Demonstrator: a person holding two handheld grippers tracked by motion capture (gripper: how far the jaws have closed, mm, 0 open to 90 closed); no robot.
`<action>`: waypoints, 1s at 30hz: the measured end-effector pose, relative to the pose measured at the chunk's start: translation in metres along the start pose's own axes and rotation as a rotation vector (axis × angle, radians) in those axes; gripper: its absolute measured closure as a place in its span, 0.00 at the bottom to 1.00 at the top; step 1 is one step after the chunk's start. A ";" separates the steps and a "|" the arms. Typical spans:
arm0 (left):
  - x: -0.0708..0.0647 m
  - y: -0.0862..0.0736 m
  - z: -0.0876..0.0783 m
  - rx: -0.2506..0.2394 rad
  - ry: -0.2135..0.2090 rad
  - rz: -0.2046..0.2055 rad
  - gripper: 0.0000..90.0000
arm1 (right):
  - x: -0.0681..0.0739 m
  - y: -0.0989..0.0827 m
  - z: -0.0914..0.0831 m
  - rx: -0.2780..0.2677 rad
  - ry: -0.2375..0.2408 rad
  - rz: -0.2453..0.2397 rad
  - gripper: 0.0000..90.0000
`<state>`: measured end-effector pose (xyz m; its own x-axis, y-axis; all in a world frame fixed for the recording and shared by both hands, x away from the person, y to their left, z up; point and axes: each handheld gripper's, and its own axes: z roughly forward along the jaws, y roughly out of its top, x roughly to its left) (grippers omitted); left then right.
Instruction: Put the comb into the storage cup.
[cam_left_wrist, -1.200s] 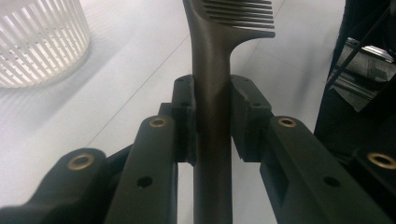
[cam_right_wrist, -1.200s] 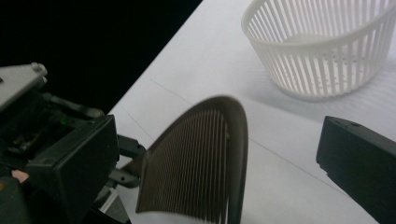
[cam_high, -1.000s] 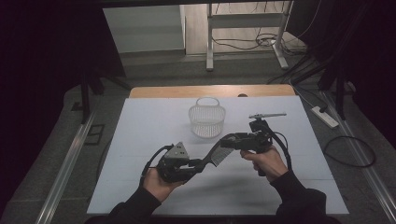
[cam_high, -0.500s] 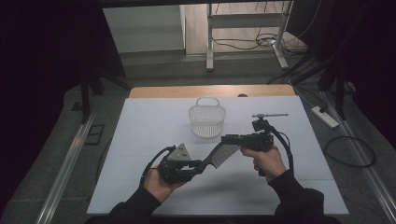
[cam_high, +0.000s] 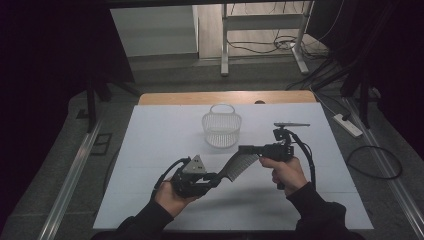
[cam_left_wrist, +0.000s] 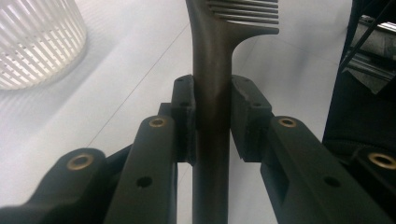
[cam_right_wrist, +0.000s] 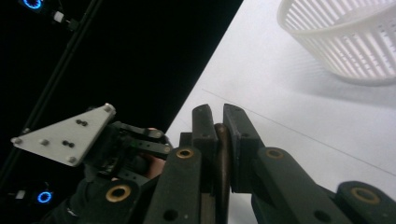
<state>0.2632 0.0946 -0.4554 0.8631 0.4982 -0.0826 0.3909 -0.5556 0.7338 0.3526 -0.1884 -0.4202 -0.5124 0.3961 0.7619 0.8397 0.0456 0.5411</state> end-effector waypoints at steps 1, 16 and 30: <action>0.000 0.000 0.000 0.002 0.001 0.000 0.80 | 0.001 0.000 0.000 -0.003 0.002 -0.005 0.93; 0.007 -0.001 -0.003 -0.025 -0.001 -0.051 0.46 | 0.005 -0.001 0.000 -0.017 -0.002 -0.039 0.93; 0.019 -0.009 -0.012 -0.038 -0.003 -0.138 0.14 | 0.009 0.005 -0.001 -0.032 -0.028 -0.080 0.93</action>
<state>0.2720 0.1171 -0.4559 0.8028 0.5662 -0.1868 0.4938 -0.4560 0.7404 0.3521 -0.1853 -0.4108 -0.5723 0.4182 0.7054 0.7898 0.0495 0.6114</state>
